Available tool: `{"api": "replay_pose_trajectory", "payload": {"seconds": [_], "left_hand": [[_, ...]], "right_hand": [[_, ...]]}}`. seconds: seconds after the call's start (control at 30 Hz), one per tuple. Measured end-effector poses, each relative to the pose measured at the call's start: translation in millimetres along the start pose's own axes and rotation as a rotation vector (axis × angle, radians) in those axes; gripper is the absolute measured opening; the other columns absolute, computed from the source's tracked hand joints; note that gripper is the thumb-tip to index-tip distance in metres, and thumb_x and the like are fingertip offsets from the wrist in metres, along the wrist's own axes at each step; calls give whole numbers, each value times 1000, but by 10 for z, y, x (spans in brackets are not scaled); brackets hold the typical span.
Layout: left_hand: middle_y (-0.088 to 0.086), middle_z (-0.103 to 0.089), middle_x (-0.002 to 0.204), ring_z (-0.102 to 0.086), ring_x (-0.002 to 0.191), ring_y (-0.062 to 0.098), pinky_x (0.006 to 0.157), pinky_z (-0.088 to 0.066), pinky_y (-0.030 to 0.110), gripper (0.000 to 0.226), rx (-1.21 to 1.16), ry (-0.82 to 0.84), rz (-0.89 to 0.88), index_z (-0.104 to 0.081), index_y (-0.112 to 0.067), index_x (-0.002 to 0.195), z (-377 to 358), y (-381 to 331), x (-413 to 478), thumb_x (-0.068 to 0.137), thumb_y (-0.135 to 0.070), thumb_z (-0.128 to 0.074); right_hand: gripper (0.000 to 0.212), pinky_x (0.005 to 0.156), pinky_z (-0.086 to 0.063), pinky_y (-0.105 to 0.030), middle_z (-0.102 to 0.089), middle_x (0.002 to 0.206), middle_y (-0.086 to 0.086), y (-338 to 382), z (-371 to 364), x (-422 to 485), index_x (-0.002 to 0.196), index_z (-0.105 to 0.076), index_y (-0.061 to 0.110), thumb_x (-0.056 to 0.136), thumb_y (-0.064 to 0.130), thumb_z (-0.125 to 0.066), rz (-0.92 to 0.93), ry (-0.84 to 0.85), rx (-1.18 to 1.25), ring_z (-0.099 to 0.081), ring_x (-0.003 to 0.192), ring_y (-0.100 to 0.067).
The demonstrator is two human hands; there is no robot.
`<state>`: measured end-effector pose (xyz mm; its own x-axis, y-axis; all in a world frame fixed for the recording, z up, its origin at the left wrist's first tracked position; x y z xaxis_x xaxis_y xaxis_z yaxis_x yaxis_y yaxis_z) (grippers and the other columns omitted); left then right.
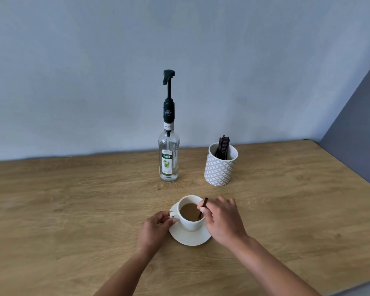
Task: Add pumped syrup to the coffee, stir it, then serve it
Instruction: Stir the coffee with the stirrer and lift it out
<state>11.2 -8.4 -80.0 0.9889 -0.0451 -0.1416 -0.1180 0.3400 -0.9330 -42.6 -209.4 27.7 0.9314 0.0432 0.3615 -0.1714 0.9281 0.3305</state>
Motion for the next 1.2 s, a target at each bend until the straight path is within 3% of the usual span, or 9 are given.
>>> {"api": "replay_pose_trajectory", "payload": {"seconds": [0.23, 0.47, 0.67, 0.87, 1.03, 1.2], "left_hand": [[-22, -76, 83, -67, 74, -8, 69, -50, 22, 10, -10, -6, -4, -76, -40, 88, 6, -20, -19, 80, -34, -80], [-24, -76, 81, -66, 74, -10, 69, -49, 21, 11, -23, -9, -1, -75, -44, 84, 5, -11, -23, 79, -36, -81], [-25, -76, 81, -67, 75, -11, 70, -48, 22, 11, -35, 5, -5, -75, -44, 84, 5, -11, -22, 78, -37, -80], [-26, -75, 79, -64, 72, -12, 69, -49, 24, 19, -7, 5, -13, -71, -56, 84, 8, -26, -30, 79, -40, -79], [-23, -76, 82, -66, 75, -8, 74, -53, 29, 16, 7, 2, -12, -71, -55, 87, 12, -12, -30, 78, -43, -78], [-21, -76, 80, -65, 72, -9, 72, -51, 27, 10, -9, 0, 7, -75, -47, 85, 6, -6, -29, 78, -41, -79]], "right_hand": [[19, 81, -26, -22, -70, 92, 15, 4, -120, 28, 101, -69, 34, 93, 26, -54, -12, 64, 73, -54, 92, -7], [15, 75, -38, -35, -71, 82, 14, -5, -58, -3, 92, -68, 28, 87, 16, -60, -21, 11, 8, -58, 83, -14], [18, 82, -28, -24, -70, 92, 15, 42, -95, 11, 101, -69, 31, 93, 22, -56, 1, 56, 90, -54, 91, -8], [17, 76, -40, -36, -71, 79, 13, 35, -48, -6, 93, -70, 26, 86, 12, -64, -31, 7, 24, -59, 82, -16], [16, 81, -32, -28, -70, 87, 15, 44, -60, -3, 99, -68, 29, 91, 18, -59, -2, 33, 86, -55, 87, -10], [16, 76, -35, -32, -71, 80, 13, 60, -45, -7, 94, -72, 25, 87, 12, -65, -10, -4, 43, -59, 82, -15]]}}
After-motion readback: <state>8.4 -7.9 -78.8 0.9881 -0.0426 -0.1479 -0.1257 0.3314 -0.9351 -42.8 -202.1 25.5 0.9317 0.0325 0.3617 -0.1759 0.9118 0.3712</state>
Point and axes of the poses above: each hand's wrist, its own x-axis towards the middle knuckle, its own z-axis out of the back of the hand, y = z × x, the point moved 2 cm from there along x, towards the middle knuckle
